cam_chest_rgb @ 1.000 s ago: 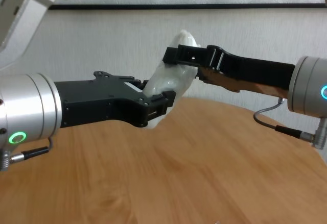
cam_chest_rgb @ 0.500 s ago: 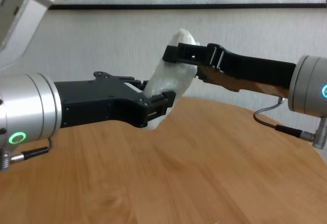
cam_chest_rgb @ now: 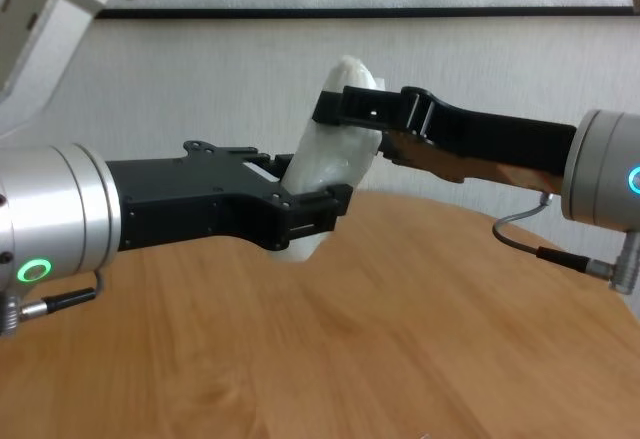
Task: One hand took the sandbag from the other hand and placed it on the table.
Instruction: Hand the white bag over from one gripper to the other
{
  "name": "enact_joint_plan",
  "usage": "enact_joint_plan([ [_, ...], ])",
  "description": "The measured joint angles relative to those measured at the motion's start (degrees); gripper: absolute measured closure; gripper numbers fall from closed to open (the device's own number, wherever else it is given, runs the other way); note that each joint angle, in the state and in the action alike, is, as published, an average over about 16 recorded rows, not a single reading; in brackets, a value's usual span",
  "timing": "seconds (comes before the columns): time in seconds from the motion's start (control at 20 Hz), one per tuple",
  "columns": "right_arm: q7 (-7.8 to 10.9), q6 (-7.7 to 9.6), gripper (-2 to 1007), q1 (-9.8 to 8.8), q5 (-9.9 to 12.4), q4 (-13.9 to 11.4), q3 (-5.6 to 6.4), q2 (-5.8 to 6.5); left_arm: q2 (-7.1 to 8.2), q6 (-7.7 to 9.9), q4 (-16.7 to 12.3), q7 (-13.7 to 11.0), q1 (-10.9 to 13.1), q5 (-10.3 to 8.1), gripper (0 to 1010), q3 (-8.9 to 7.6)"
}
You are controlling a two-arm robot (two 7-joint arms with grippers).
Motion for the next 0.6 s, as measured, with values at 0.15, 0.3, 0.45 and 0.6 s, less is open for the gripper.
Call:
enact_joint_plan([
  [0.15, -0.16, 0.02, 430, 0.07, 0.1, 0.05, -0.12, 0.04, 0.0, 0.0, 0.0, 0.0, 0.0, 0.0, 396, 0.0],
  [0.3, -0.37, -0.07, 430, 0.14, 0.09, 0.18, -0.19, 0.04, 0.0, 0.0, 0.0, 0.0, 0.01, 0.0, 295, 0.0],
  [0.45, -0.59, -0.2, 430, 0.19, 0.01, 0.33, -0.21, 0.03, 0.0, 0.0, 0.0, 0.0, 0.01, 0.0, 199, 0.0],
  [0.6, -0.7, -0.37, 430, 0.23, -0.11, 0.52, -0.2, 0.0, 0.0, 0.0, 0.0, 0.0, 0.01, 0.0, 125, 0.0],
])
